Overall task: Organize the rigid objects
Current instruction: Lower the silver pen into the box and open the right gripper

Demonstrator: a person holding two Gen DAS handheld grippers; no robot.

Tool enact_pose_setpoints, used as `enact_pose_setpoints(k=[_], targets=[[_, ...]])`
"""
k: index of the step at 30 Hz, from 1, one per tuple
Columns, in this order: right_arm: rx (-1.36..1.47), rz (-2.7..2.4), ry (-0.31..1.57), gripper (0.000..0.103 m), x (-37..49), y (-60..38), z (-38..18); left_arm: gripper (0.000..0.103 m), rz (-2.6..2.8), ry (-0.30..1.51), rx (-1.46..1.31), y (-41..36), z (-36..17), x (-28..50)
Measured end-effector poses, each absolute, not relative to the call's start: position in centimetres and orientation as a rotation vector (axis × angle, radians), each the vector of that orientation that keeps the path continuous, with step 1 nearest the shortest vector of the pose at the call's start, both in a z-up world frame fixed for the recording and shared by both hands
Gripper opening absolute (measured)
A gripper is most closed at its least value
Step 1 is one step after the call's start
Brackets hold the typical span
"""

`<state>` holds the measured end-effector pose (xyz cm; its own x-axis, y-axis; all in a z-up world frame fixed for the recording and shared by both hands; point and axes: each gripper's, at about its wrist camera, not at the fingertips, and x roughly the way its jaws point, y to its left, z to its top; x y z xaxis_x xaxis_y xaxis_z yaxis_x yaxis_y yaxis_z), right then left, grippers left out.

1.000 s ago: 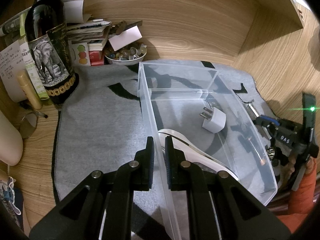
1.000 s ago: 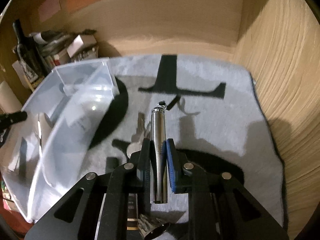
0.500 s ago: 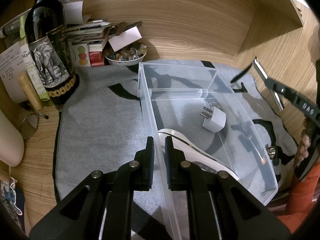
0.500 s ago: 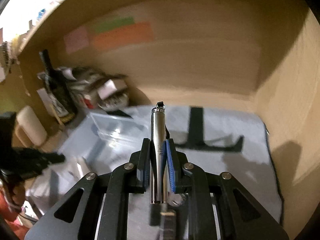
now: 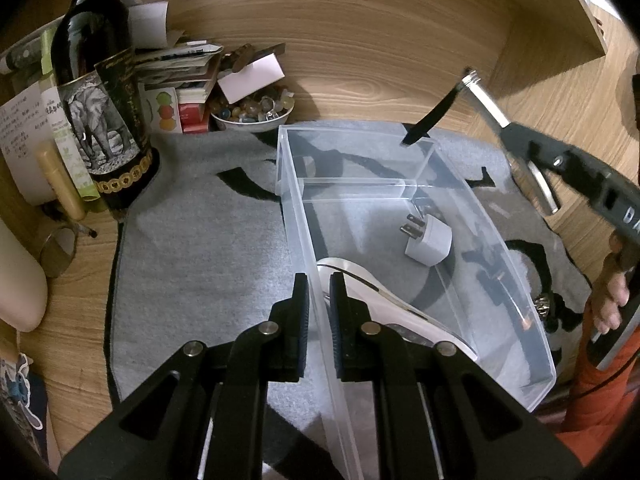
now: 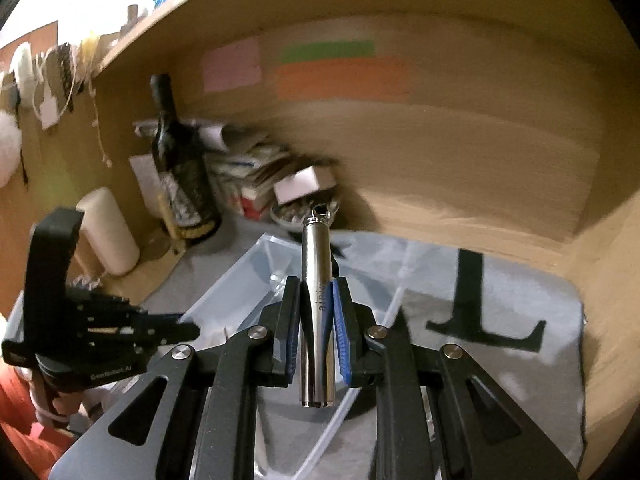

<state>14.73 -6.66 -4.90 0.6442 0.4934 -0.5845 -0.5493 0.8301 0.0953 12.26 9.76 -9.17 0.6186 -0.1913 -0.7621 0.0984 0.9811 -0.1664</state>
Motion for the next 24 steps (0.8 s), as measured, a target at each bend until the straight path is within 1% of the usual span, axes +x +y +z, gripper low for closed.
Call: enact_pose_setpoints(k=[12, 24], targets=[[-0.245, 0.648, 0.822, 0.014, 15.6, -2.9, -9.3, 0.010, -0.178, 0.886, -0.110, 9.8, -9.1, 12.2], [-0.264, 0.639, 0.895, 0.015, 16.6, -2.4, -10.2, 0.010, -0.182, 0.886, -0.105, 9.8, -9.1, 12.2]])
